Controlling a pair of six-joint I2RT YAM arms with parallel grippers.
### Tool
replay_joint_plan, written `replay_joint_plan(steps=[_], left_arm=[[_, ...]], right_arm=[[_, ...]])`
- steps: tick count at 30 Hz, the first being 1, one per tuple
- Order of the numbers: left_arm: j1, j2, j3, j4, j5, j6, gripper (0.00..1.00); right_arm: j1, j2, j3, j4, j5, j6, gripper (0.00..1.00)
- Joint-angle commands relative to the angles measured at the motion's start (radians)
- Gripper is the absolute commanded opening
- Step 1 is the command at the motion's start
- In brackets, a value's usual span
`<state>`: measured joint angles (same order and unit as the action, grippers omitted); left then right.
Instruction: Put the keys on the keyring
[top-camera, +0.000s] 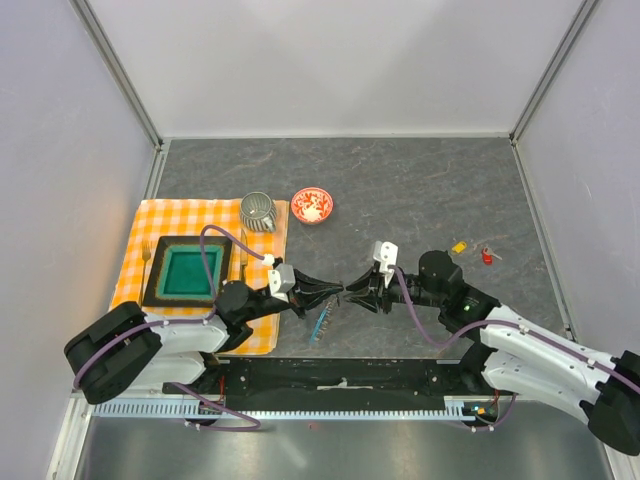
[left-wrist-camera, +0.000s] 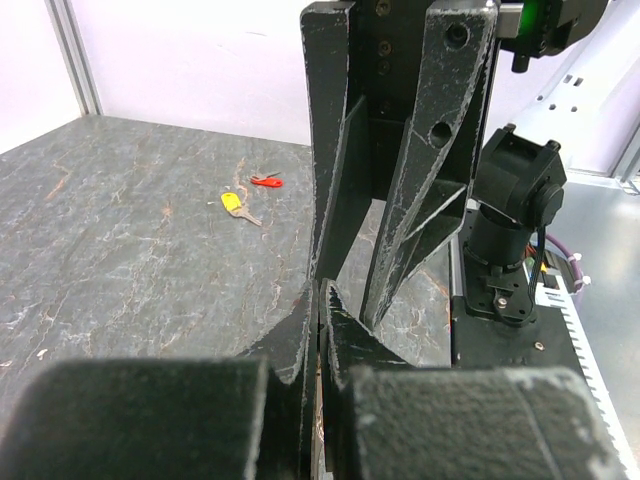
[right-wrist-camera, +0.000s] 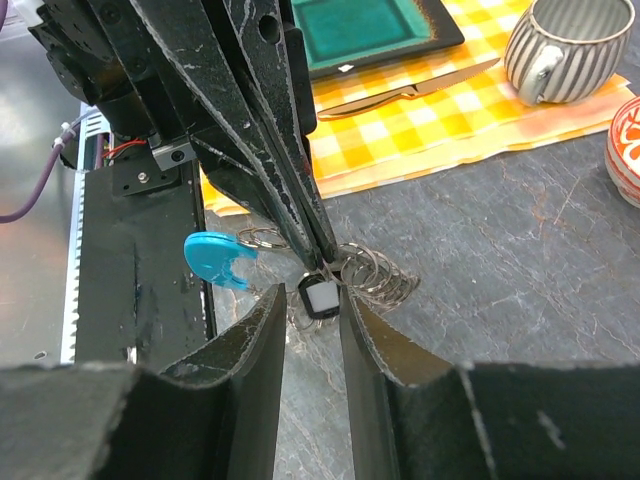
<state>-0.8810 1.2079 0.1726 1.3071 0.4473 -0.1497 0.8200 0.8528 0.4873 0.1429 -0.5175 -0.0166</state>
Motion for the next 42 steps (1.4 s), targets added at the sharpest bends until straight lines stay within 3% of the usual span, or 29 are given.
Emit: replay_joint_plan(steps=[1,12,18,23,29,34,42], left_arm=[[0.004,-0.022,0.002,0.238,-0.007,-0.030,0.02],[0.004,-0.025,-0.001,0.250,-0.001,-0.047,0.02],[0.004,-0.027,-0.005,0.258,-0.007,-0.050,0.02],[0.011,-0.056,-0.016,0.190,-0.024,-0.021,0.04],[0.014,-0.227,0.011,-0.181,-0.062,0.114,0.28],[0.014,-0.347,0.041,-0.431,-0.110,0.228,0.38],[0.014,-0.278,0.082,-0.460,-0.058,0.245,0.45]], right_arm=[[-0.001,0.020,-0.019,0.144,-0.030,0.013,0.35],[-0.004,0.092,-0.041,0.245,-0.059,0.044,0.30],[-0.005,0.080,-0.033,0.209,-0.061,0.030,0.03],[-0.005,0.061,0.084,-0.033,0.000,-0.077,0.00],[-0.002,0.144,0.339,-0.454,0.083,-0.224,0.00],[0.021,0.222,0.493,-0.702,0.201,-0.354,0.00],[0.065,0.348,0.675,-0.873,0.240,-0.465,0.00]])
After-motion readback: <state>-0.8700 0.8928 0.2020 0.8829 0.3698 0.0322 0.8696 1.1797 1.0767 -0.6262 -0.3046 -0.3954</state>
